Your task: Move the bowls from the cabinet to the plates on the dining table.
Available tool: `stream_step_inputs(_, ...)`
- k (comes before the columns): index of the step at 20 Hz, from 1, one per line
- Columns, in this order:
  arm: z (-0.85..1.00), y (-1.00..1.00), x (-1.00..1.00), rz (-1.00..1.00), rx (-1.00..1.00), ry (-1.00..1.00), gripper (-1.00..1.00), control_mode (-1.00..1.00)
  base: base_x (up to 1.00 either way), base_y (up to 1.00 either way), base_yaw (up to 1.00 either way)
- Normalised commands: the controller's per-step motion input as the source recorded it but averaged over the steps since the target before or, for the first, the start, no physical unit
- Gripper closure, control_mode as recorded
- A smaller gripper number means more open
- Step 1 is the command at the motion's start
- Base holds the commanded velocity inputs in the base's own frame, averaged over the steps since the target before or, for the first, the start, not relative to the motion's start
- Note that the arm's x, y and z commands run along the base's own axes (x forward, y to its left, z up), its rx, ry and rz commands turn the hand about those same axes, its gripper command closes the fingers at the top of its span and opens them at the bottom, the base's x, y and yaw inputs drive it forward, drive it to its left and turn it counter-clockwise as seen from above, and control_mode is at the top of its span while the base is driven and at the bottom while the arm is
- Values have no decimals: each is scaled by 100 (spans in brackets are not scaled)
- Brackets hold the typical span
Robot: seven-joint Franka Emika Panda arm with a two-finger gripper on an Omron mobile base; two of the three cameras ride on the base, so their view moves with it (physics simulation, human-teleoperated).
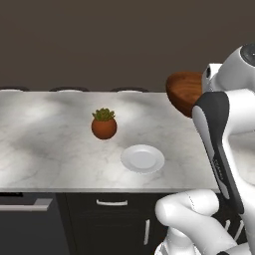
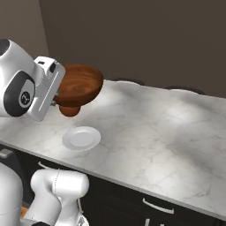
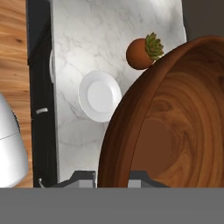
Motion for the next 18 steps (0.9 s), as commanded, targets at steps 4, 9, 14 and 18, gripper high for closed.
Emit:
stream_step_inputs(4,0,0,0,0,0,0,100,100,19,10,-6)
stream_step_inputs(9,0,0,0,0,0,0,100,100,13,7,-5)
stream_step_inputs(14,0,0,0,0,0,0,100,100,6,2,-3)
stream_step_inputs(18,0,0,0,0,0,0,100,100,3,2,-2)
